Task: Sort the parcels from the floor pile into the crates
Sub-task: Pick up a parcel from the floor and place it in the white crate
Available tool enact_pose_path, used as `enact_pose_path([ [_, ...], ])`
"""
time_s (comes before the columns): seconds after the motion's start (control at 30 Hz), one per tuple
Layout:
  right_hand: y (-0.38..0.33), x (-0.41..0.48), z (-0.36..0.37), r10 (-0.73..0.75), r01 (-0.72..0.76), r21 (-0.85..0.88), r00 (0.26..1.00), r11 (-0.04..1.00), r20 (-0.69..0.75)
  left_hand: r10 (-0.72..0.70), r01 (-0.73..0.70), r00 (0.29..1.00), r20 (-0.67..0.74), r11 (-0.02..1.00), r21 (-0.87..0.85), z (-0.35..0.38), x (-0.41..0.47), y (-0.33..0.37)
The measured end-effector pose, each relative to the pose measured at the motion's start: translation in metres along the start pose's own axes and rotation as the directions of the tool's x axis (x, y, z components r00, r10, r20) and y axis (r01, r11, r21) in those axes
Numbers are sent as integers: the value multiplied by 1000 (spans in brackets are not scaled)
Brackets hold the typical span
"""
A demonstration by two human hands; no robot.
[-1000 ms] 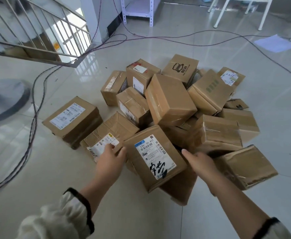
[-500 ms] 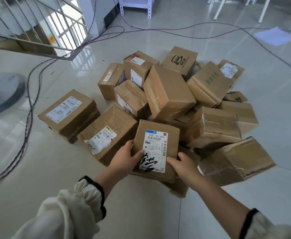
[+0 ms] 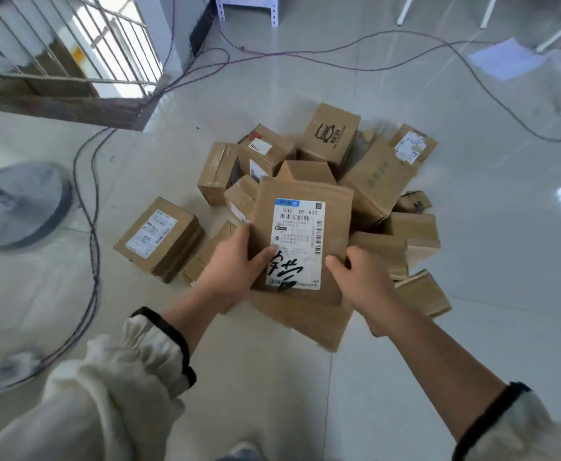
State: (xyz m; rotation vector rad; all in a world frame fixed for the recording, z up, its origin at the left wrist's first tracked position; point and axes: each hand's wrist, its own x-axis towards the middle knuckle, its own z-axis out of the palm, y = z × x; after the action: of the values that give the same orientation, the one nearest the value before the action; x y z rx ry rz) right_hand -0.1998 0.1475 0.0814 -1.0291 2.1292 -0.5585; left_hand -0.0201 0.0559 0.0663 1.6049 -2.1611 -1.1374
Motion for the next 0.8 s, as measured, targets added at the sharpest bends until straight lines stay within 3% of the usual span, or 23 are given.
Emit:
enact_pose_path([
  [0.17,-112,-95,-159,-1,2,7,992,1000,-130,170,-170,985,-21,985,19,-125,-44,165],
  [0.4,-221,-232,-350,78,-72,38,979,997,-186,238,-241,970,43,966,97,-255,-126,369],
  [0.57,-245,-286,-426,88,-82,35,961,996,-263,338,-343,939,63,934,99,-284,-165,452],
  [0.8,-228,-352,-483,136,-118,70,901,991,-411,452,-456,889,70,886,83,-269,-198,528],
])
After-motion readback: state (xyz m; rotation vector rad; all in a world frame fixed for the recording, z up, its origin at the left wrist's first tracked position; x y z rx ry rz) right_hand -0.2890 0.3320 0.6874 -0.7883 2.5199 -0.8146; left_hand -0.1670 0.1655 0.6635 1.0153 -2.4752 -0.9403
